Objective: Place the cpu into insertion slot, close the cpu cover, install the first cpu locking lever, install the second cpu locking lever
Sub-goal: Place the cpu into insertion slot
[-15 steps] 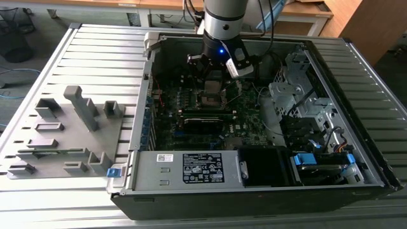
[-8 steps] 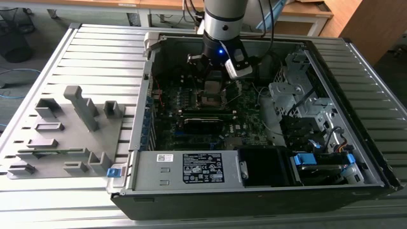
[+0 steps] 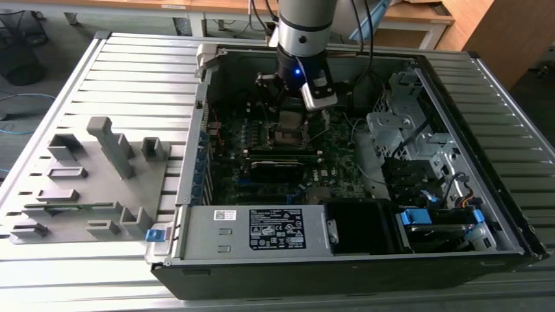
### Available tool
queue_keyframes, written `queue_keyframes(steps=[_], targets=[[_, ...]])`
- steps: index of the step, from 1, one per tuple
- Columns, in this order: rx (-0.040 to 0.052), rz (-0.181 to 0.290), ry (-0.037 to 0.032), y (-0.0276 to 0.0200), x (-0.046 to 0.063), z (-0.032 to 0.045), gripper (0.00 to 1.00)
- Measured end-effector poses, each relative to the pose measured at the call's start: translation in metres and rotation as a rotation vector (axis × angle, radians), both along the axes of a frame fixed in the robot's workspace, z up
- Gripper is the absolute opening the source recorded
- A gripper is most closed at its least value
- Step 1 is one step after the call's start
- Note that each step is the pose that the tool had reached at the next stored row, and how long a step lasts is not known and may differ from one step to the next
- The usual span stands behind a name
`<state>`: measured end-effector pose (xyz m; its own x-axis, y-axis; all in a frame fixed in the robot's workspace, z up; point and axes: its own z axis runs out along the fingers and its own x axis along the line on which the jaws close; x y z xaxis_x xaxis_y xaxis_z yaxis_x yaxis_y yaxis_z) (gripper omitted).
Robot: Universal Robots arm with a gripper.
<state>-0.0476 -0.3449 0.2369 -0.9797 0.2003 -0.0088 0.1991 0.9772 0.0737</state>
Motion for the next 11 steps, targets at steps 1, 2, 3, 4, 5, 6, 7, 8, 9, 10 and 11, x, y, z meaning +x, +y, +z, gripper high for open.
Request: queue_keyframes(steps=[1, 2, 3, 4, 5, 6, 7, 8, 9, 10, 11], targets=[[0.0000, -0.018, 0.0000, 0.0000, 0.0000, -0.0003, 0.54], [0.0000, -0.036, 0.0000, 0.0000, 0.0000, -0.0007, 0.54], [-0.0001, -0.054, 0.0000, 0.0000, 0.0000, -0.0009, 0.54], [-0.0002, -0.072, 0.0001, 0.0000, 0.0000, -0.0010, 0.54], [-0.0001, -0.091, 0.0001, 0.0000, 0.0000, -0.0012, 0.54], [0.0000, -0.109, 0.0000, 0.0000, 0.0000, -0.0013, 0.54], [-0.0001, -0.126, 0.0000, 0.0000, 0.0000, -0.0014, 0.54], [-0.0001, -0.136, 0.0001, 0.0000, 0.0000, -0.0014, 0.54], [0.0000, -0.138, 0.0001, 0.0000, 0.0000, -0.0014, 0.54], [0.0000, -0.138, 0.0000, 0.0000, 0.0000, -0.0014, 0.54], [0.0000, -0.138, 0.0000, 0.0000, 0.0000, -0.0014, 0.54]])
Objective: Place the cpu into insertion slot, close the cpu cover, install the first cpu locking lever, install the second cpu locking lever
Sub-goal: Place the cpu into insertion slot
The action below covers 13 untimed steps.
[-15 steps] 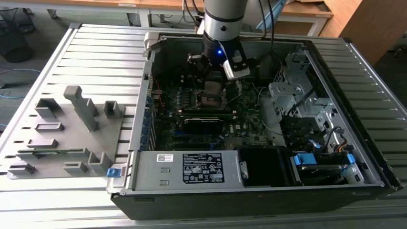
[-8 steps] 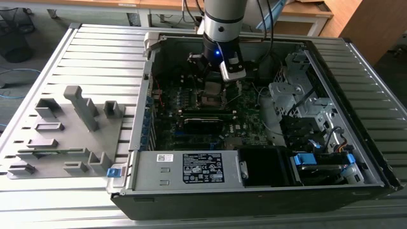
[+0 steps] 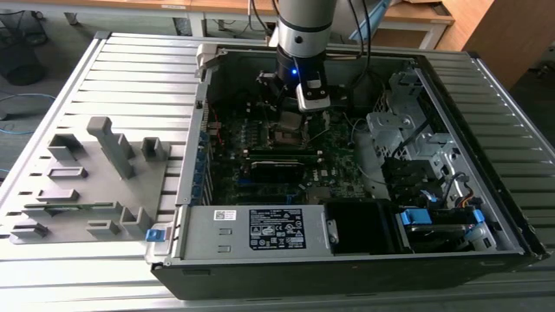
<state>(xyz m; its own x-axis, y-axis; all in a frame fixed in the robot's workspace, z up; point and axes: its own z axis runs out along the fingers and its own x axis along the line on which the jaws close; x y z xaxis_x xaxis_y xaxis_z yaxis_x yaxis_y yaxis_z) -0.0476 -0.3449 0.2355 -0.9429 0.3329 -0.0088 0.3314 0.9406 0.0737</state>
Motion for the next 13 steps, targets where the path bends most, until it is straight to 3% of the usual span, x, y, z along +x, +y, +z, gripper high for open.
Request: queue_keyframes(steps=[9, 13], targets=[[-0.0001, -0.001, 0.0001, 0.0000, 0.0000, -0.0001, 0.54], [0.0000, -0.052, 0.0000, 0.0000, 0.0000, -0.0013, 0.54]])
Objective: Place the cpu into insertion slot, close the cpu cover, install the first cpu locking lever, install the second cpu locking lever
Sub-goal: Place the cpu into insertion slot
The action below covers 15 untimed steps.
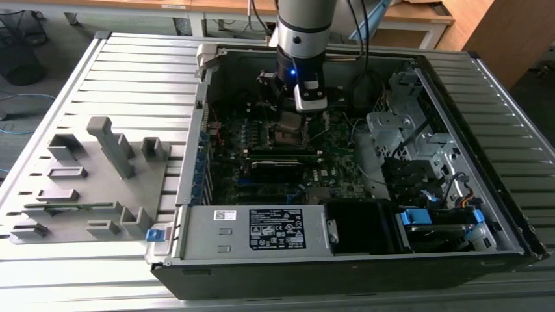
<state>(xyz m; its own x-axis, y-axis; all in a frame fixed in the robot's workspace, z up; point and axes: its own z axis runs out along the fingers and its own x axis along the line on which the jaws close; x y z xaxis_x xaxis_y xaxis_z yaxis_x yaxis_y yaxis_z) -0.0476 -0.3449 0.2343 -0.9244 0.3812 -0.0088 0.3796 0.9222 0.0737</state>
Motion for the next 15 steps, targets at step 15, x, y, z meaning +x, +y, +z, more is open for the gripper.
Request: queue_keyframes(steps=[15], targets=[[0.0002, -0.149, 0.0000, 0.0000, 0.0000, -0.0017, 0.54]])
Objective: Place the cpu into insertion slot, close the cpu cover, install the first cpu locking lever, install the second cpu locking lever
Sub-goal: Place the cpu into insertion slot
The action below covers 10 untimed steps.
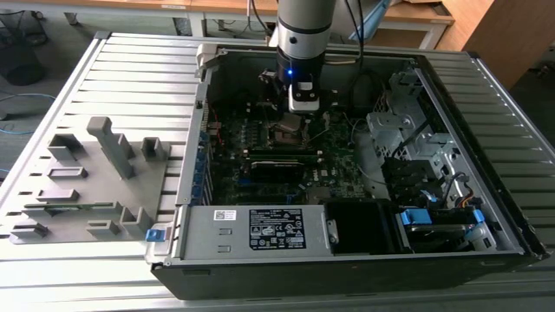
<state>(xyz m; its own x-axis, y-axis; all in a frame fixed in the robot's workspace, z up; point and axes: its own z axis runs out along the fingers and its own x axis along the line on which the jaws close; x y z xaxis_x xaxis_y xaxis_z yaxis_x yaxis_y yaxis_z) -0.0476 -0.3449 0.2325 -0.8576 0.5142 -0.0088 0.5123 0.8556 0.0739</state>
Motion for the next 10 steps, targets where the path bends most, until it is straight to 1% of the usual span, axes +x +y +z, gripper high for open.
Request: queue_keyframes(steps=[8, 10], targets=[[-0.0002, -0.137, 0.0001, 0.0000, 0.0000, -0.0001, 0.54], [0.0000, -0.153, 0.0002, 0.0000, 0.0000, -0.0002, 0.54]])
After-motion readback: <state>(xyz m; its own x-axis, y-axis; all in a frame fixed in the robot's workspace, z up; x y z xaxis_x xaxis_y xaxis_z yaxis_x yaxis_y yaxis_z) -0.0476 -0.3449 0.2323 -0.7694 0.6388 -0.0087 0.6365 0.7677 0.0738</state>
